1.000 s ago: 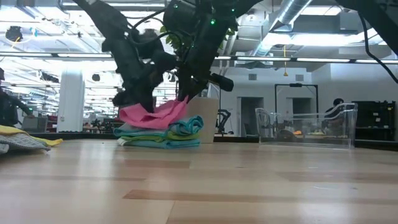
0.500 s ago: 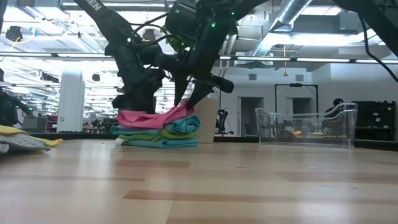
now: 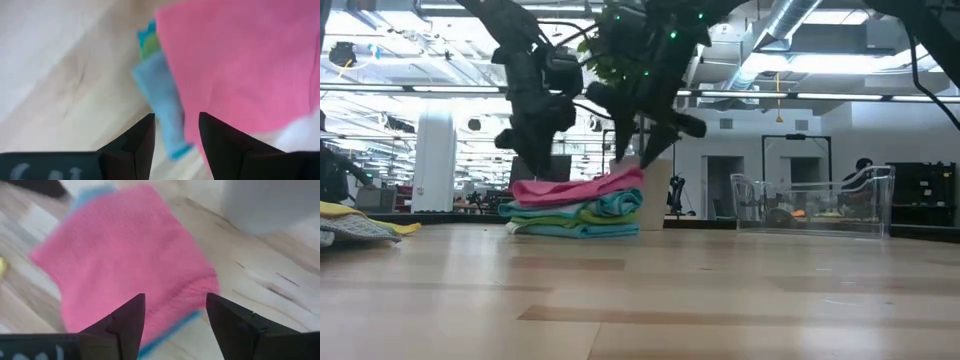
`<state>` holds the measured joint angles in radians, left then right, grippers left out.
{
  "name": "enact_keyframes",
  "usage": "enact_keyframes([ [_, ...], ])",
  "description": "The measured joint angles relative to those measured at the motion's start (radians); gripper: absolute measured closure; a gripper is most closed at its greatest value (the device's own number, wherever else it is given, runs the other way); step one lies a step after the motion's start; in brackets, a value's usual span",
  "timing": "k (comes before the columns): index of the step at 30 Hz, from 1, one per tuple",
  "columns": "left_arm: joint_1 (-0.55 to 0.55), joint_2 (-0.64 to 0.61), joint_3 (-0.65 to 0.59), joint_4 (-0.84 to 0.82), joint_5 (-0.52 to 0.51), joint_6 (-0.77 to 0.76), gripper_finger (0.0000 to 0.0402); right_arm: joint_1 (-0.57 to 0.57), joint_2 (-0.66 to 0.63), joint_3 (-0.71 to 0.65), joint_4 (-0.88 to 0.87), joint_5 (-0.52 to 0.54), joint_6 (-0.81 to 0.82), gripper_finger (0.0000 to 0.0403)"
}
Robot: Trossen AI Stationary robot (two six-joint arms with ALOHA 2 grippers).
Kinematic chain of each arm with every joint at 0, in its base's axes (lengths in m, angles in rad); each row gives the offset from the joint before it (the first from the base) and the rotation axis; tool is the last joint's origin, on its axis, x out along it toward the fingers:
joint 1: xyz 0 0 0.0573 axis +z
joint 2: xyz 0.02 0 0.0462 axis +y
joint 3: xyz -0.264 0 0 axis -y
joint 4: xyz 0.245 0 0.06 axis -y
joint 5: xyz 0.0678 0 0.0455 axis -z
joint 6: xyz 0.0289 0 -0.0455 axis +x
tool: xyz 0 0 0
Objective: Fold microfiber towels
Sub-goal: Fold the yellow microfiber towel
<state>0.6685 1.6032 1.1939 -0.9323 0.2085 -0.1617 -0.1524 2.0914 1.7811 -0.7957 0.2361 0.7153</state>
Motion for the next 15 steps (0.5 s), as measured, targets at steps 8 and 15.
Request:
enact_keyframes([
  [8,-0.007,-0.059,0.009,-0.157,0.001,0.043,0.0257,0.010,-0.066,0.003,-0.043,-0.027,-0.068,0.0167],
  [15,-0.078,-0.269,-0.061,-0.264,0.020,-0.041,0.0257,0.072,-0.149,0.001,-0.049,0.076,-0.107,0.0168],
])
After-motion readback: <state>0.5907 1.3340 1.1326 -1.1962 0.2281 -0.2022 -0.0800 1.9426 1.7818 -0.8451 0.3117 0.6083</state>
